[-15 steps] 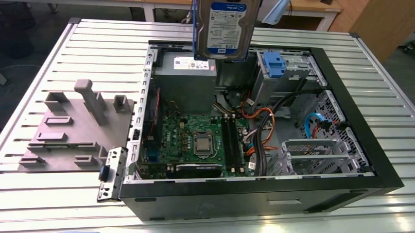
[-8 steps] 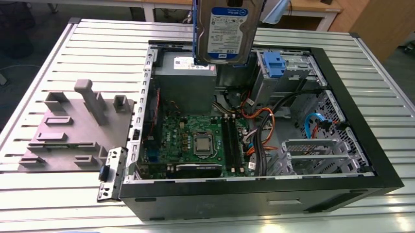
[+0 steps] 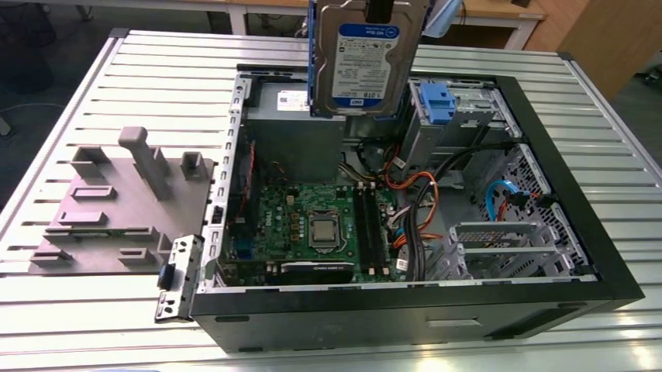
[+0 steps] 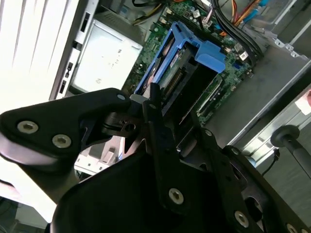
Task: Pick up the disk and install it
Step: 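Pick up the disk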
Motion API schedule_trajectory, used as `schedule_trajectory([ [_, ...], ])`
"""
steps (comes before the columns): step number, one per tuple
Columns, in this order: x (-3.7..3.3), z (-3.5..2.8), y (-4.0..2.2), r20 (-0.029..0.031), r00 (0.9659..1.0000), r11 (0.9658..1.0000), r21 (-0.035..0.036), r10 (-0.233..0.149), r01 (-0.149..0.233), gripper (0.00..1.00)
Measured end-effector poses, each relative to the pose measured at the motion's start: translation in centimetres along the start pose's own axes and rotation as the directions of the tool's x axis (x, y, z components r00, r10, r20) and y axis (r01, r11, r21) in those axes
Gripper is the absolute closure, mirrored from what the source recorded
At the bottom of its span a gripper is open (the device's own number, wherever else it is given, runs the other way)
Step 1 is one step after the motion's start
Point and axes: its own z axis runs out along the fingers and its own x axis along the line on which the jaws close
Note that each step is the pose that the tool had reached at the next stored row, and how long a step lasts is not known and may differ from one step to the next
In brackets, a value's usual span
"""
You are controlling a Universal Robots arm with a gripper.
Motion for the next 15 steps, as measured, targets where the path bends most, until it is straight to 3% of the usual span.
schedule_trajectory([
  [15,5.17,0.00,-0.05,0.0001,1.0000,1.0000,0.0000,0.000,0.000,0.65],
])
